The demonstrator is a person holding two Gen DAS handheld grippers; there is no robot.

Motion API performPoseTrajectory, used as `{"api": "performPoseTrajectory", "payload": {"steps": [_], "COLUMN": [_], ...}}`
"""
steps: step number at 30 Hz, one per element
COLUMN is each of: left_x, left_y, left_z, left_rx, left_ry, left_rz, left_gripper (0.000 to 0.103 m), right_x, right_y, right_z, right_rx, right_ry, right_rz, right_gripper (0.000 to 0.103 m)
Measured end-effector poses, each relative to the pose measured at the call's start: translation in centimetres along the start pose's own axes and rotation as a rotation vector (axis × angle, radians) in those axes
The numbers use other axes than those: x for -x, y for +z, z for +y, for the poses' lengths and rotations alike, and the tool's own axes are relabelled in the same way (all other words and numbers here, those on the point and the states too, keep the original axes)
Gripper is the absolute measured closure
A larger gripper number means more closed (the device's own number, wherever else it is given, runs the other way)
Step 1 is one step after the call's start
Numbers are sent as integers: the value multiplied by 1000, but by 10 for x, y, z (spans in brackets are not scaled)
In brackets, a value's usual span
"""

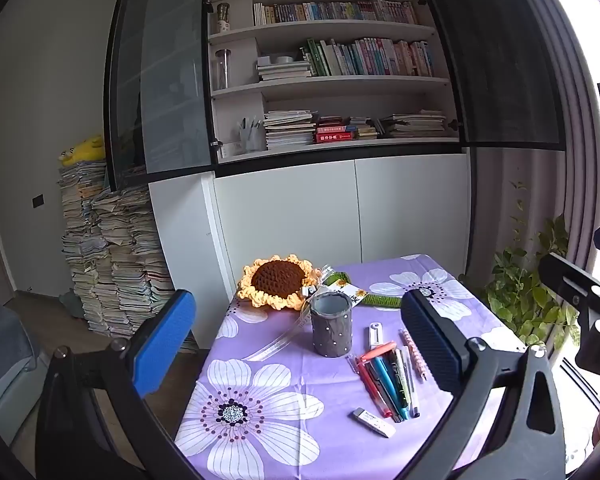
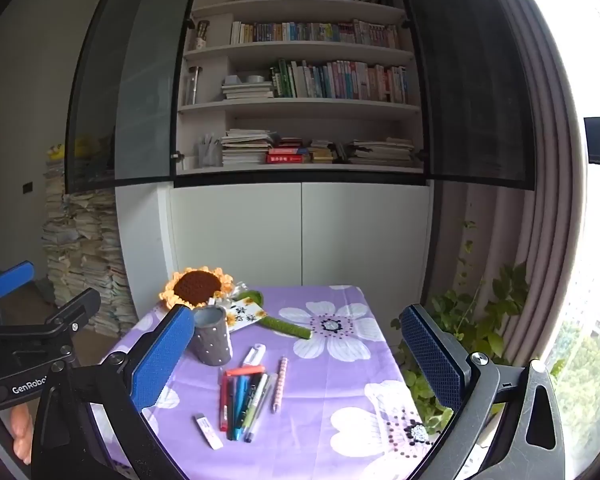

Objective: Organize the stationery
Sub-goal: 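Move both tools toward the grey pen holder and the pen pile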

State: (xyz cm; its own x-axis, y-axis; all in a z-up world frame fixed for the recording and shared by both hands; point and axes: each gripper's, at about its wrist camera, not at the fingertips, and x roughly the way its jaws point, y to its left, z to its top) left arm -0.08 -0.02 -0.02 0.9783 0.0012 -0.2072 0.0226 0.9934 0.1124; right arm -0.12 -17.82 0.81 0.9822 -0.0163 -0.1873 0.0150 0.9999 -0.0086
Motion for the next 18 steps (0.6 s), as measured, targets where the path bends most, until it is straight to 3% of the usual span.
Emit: {"api": "performPoseTrajectory", "payload": {"steps": [18], "left_x": [-15], "left_y": [-1], "left_z": [-3], "left_rx": [-18], "left_ry": [-16], "left_rz": [68], "left_gripper": [1], "right_x": [-16], "right_y": [-6], "right_z": [0], "right_rx": [-33], "right_ry": [38], "right_rz": [52], "right_gripper": [0]}}
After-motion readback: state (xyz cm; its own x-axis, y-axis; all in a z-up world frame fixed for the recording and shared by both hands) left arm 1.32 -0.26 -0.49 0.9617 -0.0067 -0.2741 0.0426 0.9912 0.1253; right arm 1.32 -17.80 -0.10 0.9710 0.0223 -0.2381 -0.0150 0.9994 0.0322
